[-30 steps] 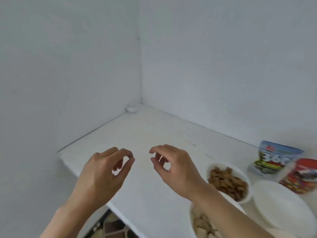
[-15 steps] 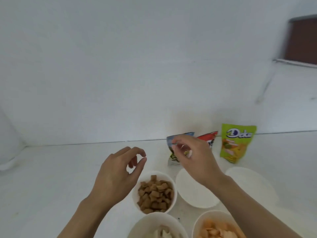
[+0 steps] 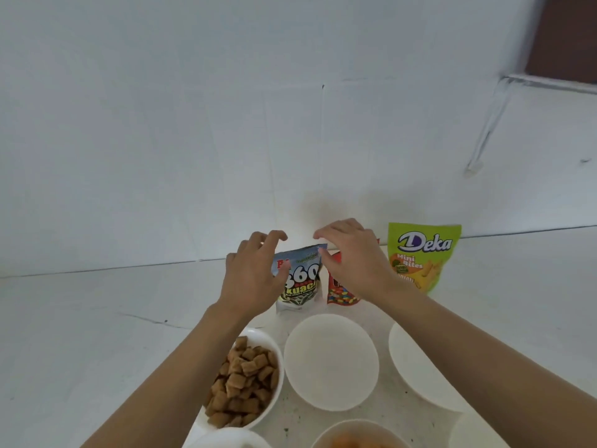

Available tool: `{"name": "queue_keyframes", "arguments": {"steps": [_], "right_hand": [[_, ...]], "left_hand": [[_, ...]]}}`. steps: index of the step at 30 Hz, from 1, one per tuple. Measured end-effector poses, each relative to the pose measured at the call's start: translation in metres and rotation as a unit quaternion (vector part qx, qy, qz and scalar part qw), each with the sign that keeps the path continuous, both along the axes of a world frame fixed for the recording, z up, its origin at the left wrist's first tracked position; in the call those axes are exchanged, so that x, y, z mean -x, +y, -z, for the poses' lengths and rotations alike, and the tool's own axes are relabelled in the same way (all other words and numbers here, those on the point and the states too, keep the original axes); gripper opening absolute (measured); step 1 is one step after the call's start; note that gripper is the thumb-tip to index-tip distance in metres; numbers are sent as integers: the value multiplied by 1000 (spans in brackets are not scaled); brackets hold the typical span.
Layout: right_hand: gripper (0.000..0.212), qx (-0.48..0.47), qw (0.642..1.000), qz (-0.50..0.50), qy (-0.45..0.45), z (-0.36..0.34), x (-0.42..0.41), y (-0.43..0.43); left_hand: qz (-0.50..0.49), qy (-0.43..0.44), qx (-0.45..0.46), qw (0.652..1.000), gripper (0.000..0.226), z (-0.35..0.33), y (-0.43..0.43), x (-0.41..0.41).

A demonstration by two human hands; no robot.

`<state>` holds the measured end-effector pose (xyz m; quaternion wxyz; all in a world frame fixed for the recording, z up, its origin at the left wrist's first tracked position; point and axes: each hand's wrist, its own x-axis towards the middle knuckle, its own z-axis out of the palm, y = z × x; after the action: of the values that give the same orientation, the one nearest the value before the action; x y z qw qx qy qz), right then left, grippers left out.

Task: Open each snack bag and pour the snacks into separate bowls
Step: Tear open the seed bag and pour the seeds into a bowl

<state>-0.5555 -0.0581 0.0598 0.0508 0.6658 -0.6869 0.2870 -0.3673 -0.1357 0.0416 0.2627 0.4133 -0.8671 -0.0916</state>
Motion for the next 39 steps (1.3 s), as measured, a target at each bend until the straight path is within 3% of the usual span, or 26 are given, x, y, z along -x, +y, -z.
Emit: {"name": "queue_keyframes", "arguments": {"steps": [5, 11, 15, 21, 29, 39], "right_hand": [[25, -51, 998, -26, 19, 25, 2, -18], [24, -31, 997, -56, 33, 29, 2, -24], [28, -32, 997, -71, 28, 26, -4, -25], [22, 39, 994, -97, -13, 9, -22, -22], [23, 104, 976, -161, -107, -39, -84, -21], [26, 66, 959, -244, -130, -40, -191, -8]], "left_hand": [[-12, -27, -11, 999, 28, 20, -6, 10], [-13, -21, -17, 1000, 28, 32, -7, 8], [6, 8, -15, 1000, 20, 31, -8, 0], [1, 72, 37, 997, 23, -4, -6, -28], [-37, 106, 106, 988, 22, -59, 13, -96], [-71, 55, 85, 992, 21, -65, 48, -223]]}}
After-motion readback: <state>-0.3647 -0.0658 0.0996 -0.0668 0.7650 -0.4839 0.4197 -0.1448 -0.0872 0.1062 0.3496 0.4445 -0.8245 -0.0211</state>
